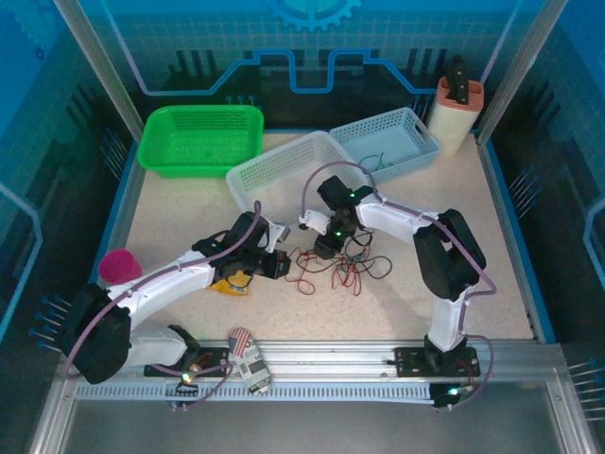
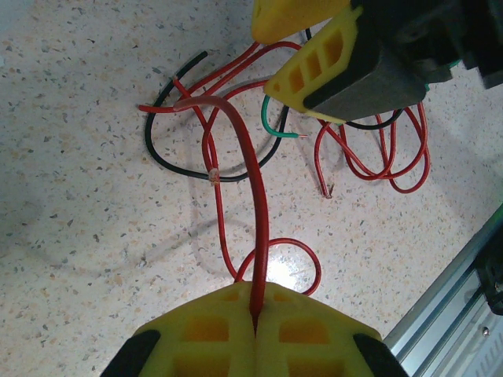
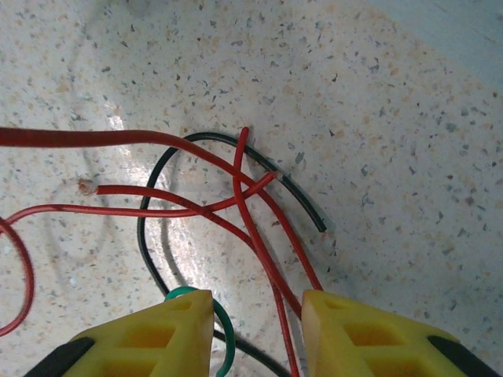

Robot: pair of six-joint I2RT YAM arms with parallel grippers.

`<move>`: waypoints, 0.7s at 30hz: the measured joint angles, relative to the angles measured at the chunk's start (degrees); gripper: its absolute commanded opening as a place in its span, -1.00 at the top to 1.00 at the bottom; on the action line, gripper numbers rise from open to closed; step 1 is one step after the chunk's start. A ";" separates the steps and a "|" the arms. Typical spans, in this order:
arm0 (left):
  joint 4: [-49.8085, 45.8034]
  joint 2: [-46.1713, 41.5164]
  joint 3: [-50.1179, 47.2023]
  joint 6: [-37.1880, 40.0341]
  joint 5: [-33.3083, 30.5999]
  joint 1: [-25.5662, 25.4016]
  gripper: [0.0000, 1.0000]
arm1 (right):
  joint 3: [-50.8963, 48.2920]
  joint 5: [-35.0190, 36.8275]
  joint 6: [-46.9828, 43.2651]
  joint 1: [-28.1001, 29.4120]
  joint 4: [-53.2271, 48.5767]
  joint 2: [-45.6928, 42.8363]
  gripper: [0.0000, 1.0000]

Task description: Untangle the cables

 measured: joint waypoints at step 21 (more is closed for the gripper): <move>0.02 -0.81 -0.02 0.00 -0.02 0.00 0.95 | -2.86 4.24 -5.68 0.98 5.86 0.66 0.51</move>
